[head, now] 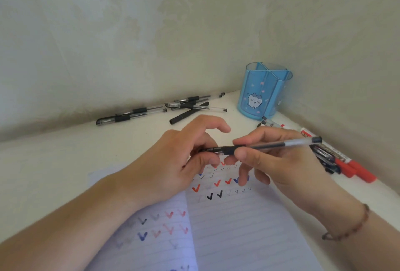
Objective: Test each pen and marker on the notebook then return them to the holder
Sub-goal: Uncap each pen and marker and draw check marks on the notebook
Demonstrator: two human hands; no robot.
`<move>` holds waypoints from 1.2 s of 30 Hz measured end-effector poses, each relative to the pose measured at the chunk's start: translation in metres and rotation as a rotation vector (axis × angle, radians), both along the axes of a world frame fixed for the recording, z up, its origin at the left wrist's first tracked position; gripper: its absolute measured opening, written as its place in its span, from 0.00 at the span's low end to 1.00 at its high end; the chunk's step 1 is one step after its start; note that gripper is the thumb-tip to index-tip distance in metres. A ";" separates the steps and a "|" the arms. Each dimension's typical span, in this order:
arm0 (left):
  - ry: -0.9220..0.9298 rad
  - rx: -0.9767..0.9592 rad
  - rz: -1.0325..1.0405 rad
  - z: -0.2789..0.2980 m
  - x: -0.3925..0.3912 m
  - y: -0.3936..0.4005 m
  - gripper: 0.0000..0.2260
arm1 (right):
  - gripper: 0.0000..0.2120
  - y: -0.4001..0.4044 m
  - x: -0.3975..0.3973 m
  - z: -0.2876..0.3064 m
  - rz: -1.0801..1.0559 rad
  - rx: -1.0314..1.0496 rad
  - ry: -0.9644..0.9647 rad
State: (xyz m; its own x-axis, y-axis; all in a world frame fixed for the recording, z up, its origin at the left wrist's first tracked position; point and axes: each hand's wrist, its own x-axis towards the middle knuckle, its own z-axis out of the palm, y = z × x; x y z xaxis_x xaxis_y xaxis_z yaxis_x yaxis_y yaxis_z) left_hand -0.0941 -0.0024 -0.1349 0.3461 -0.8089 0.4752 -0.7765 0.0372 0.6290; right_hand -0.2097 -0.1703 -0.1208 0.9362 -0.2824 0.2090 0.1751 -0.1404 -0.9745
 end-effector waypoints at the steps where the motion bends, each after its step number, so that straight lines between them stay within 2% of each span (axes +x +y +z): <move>1: -0.015 -0.011 0.002 0.000 -0.001 0.000 0.15 | 0.05 0.001 0.000 -0.001 -0.008 -0.001 -0.024; 4: -0.034 -0.029 0.009 0.001 -0.001 0.002 0.16 | 0.07 0.006 -0.001 -0.002 -0.011 0.047 -0.075; 7: 0.047 -0.033 -0.012 0.001 -0.002 0.001 0.16 | 0.07 0.009 0.002 -0.006 -0.025 0.028 -0.098; 9: 0.109 -0.032 -0.031 0.001 -0.003 -0.001 0.16 | 0.08 0.009 0.005 -0.009 -0.057 -0.073 -0.117; 11: 0.094 -0.010 -0.011 0.001 0.000 -0.001 0.18 | 0.10 0.005 0.005 -0.010 -0.114 -0.268 -0.133; 13: 0.029 0.043 0.058 -0.001 0.007 0.000 0.20 | 0.04 -0.007 0.000 0.000 -0.241 -0.368 -0.144; 14: -0.029 0.078 0.118 -0.003 0.012 0.001 0.20 | 0.02 -0.020 -0.003 0.006 -0.325 -0.429 -0.096; 15: -0.103 0.121 0.188 -0.005 0.017 0.001 0.19 | 0.06 -0.035 -0.007 0.012 -0.419 -0.544 -0.014; 17: -0.226 0.200 0.293 -0.010 0.023 0.002 0.18 | 0.09 -0.067 -0.015 0.019 -0.584 -0.837 0.218; 18: -0.248 0.222 0.313 -0.013 0.025 0.002 0.18 | 0.08 -0.080 -0.019 0.021 -0.649 -0.916 0.331; 22: -0.236 0.248 0.296 -0.016 0.025 0.000 0.12 | 0.07 -0.106 -0.027 0.018 -0.750 -0.913 0.546; 27: -0.237 0.234 0.277 -0.015 0.025 0.000 0.08 | 0.07 -0.112 -0.023 0.006 -0.680 -0.892 0.678; 29: -0.225 0.232 0.309 -0.014 0.026 -0.001 0.06 | 0.07 -0.110 -0.021 0.006 -0.702 -0.899 0.658; 33: -0.202 0.235 0.398 -0.010 0.026 0.000 0.03 | 0.07 -0.078 -0.013 0.016 -0.800 -0.917 0.386; 36: -0.222 0.299 0.454 -0.009 0.023 0.003 0.06 | 0.11 -0.037 0.003 0.022 -0.615 -1.189 0.361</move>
State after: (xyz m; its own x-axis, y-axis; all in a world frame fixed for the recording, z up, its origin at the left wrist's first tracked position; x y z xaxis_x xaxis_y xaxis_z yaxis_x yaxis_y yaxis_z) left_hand -0.0716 0.0007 -0.1440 0.6078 -0.7128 0.3499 -0.7874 -0.4840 0.3817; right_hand -0.2068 -0.2073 -0.0989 0.7809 -0.4900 0.3874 -0.4505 -0.8714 -0.1942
